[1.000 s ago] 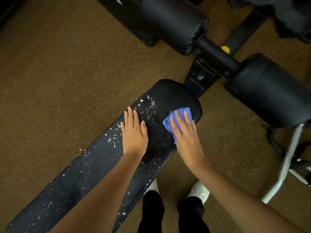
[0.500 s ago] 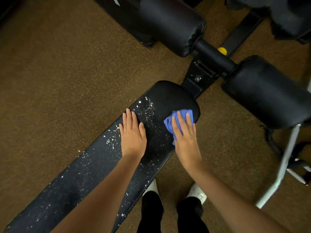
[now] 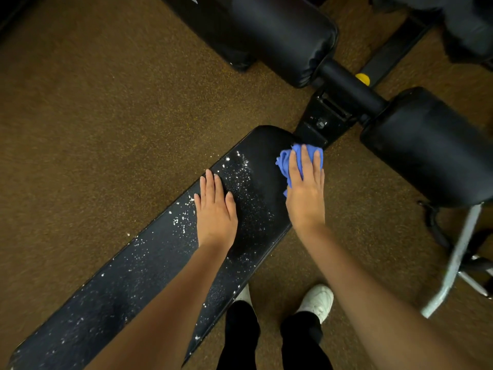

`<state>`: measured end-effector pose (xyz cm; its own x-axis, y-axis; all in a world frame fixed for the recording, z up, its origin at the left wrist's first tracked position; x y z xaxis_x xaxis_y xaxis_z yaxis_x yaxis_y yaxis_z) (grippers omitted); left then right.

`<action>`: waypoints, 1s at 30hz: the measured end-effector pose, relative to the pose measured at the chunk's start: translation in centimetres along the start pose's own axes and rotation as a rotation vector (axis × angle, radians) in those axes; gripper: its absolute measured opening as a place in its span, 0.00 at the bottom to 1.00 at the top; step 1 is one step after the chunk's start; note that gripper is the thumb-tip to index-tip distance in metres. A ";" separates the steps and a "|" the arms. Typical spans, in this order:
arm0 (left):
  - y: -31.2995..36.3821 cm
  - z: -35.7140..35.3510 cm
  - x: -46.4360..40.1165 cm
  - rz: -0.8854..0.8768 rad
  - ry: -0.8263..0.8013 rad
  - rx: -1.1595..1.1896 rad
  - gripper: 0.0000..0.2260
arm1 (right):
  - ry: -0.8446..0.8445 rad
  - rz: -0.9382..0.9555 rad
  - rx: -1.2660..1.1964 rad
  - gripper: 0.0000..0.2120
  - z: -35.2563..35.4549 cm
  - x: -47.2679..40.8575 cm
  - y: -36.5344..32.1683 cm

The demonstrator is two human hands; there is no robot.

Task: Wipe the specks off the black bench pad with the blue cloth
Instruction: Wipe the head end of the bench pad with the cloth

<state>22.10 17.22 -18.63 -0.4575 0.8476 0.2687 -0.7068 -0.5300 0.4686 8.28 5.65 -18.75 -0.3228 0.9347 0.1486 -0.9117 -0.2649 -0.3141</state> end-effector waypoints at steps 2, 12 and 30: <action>0.0 0.0 0.0 0.006 -0.002 -0.008 0.23 | 0.016 -0.057 -0.049 0.44 -0.3 2.7 0.5; -0.1 -0.2 0.1 -0.016 0.008 -0.034 0.23 | -0.036 -0.005 0.001 0.37 0.8 -4.0 -0.1; 0.3 -0.5 0.0 0.009 0.020 -0.071 0.23 | 0.098 -0.300 -0.244 0.35 -1.3 5.2 -1.1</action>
<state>21.61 17.03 -18.93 -0.4741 0.8426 0.2555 -0.7390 -0.5386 0.4047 7.93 11.14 -18.86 -0.0144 0.9833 0.1816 -0.8708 0.0769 -0.4856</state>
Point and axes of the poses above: each hand's wrist, its own x-axis away from the middle knuckle, its own z-axis out of the back of the hand, y = z × x, the point moved 4 cm from there along -x, towards the middle knuckle, and after that the axes turned 10 degrees about -z, right-handed, at the moved point
